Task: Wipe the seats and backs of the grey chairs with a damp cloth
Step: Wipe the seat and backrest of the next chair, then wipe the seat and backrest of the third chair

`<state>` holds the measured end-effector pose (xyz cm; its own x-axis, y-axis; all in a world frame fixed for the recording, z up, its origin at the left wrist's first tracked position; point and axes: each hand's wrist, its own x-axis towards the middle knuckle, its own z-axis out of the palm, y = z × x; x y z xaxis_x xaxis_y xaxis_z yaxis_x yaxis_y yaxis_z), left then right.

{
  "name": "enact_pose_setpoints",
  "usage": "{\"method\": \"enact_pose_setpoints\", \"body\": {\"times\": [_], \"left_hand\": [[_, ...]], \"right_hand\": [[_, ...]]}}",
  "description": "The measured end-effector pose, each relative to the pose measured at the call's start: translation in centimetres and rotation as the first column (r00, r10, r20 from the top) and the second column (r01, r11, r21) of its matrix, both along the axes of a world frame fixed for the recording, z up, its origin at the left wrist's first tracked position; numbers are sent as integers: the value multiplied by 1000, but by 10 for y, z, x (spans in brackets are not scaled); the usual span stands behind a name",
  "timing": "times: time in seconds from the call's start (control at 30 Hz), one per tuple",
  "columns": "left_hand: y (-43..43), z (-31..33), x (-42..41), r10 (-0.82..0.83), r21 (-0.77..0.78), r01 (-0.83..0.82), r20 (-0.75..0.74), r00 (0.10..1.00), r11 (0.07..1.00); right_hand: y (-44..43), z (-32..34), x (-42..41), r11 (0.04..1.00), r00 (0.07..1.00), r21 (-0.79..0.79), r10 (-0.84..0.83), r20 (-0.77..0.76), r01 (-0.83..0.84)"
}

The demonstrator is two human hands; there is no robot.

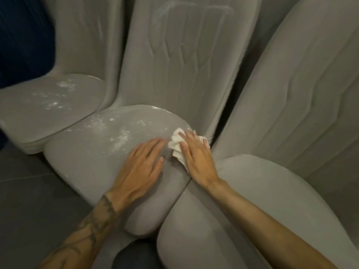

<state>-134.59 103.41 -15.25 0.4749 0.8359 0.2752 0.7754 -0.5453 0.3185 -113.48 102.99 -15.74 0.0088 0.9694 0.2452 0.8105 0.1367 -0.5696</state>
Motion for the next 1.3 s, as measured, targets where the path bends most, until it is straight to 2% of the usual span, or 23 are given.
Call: {"method": "enact_pose_setpoints", "body": {"times": [0.13, 0.27, 0.33, 0.43, 0.5, 0.63, 0.77, 0.87, 0.93, 1.0, 1.07, 1.2, 1.3], "left_hand": [[-1, -4, -68, 177, -35, -181, -92, 980, 983], [13, -11, -109, 182, -37, -191, -172, 968, 981], [25, -12, -119, 169, -30, -177, -184, 968, 984], [43, -16, -129, 153, -23, -159, -168, 974, 987], [54, -20, -134, 141, -17, -145, -150, 979, 989], [66, -28, -138, 93, -4, -94, -107, 990, 996], [67, -32, -139, 56, -11, -56, -66, 996, 998], [68, -33, -141, 42, -41, -45, -65, 997, 998], [68, -33, -141, 38, -44, -41, -76, 996, 998], [70, -33, -141, 27, -44, -30, -85, 996, 999], [73, -35, -142, 17, -22, -18, -72, 997, 1000], [89, -33, -149, -2, 1, 2, -109, 994, 1000], [113, -27, -159, -47, 20, 49, -101, 994, 999]], "right_hand": [[-7, -21, -56, 987, 956, -160, 28, 291, 20], [-9, -36, -62, 973, 917, -216, 161, 365, -85], [13, -30, -46, 975, 906, -223, 105, 411, -12], [54, -18, -42, 958, 882, -189, -108, 459, 215], [60, -20, -65, 957, 895, -175, -137, 425, 230], [41, -38, -89, 977, 935, -211, 36, 352, 42], [82, -22, -59, 952, 898, -201, -128, 420, 230], [106, -14, -54, 924, 893, -205, -225, 390, 323], [113, -18, -61, 937, 914, -215, -184, 361, 274], [114, -21, -61, 961, 939, -239, -55, 339, 142], [117, -20, -47, 959, 947, -270, 11, 320, 81], [135, -9, -34, 939, 933, -260, -129, 337, 224], [123, -12, -65, 950, 966, -283, -63, 251, 135]]}}
